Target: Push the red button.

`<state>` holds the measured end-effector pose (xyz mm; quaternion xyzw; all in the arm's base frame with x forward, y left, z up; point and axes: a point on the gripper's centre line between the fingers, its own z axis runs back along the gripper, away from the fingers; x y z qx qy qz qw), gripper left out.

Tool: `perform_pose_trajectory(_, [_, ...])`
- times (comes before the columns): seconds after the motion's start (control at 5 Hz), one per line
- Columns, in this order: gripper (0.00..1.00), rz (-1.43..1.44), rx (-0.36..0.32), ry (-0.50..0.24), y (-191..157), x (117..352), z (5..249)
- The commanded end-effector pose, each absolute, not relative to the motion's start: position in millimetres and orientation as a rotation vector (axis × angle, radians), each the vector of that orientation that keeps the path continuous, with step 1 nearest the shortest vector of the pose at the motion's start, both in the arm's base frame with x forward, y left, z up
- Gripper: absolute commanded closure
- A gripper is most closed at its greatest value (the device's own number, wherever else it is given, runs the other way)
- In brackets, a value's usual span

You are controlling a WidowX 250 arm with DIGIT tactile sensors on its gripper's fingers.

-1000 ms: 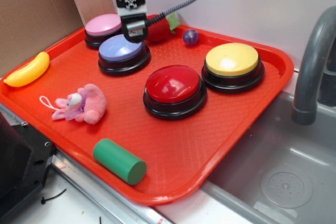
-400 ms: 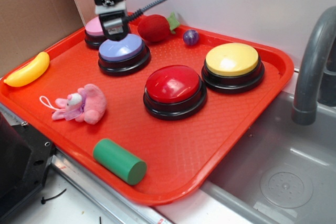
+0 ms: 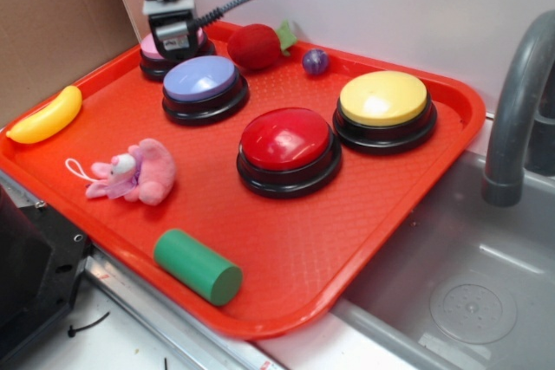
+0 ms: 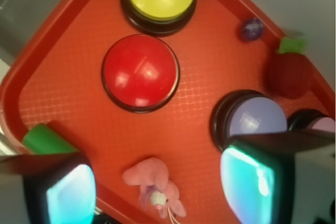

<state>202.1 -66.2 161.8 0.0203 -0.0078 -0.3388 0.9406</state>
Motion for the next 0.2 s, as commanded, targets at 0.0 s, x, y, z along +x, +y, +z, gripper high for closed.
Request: perform_pose_trajectory(0.0, [0.00,-0.671,0.008,-0.113,-67.4,190.5,197.4])
